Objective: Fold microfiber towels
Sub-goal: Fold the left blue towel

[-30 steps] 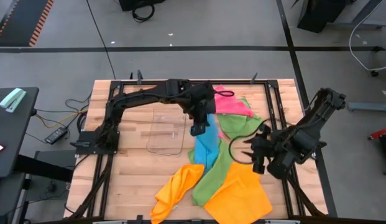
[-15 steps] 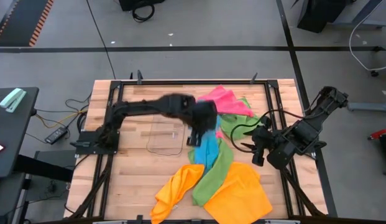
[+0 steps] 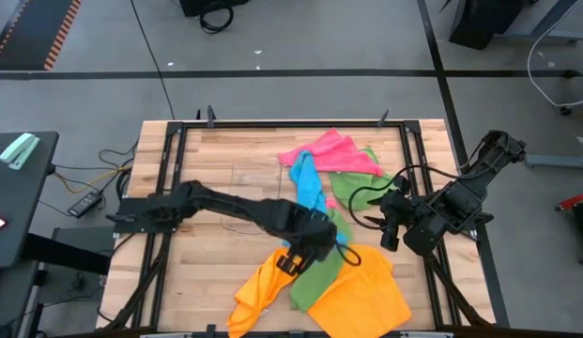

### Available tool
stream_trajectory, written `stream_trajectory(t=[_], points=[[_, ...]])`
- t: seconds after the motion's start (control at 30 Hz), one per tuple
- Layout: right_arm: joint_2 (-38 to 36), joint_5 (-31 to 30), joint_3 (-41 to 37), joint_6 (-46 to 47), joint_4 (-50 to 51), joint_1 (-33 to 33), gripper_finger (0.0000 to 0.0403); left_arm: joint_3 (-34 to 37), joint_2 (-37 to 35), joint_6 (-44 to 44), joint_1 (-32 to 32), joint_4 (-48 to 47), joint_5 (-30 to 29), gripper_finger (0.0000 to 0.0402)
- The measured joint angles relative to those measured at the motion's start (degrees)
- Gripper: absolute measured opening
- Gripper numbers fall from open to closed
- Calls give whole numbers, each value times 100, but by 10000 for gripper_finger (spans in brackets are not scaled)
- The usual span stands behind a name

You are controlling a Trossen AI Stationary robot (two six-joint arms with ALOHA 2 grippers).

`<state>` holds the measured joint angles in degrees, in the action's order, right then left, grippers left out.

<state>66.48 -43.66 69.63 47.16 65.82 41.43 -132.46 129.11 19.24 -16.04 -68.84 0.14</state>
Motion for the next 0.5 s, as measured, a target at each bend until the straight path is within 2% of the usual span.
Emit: stream_trajectory(t=[0.23,0.5], points=[[0,0,0,19,-29,-2,196,-1,147,225,-456,165,128,15],[0,45,-103,142,-179,96,196,1,375,306,-380,536,550,33]])
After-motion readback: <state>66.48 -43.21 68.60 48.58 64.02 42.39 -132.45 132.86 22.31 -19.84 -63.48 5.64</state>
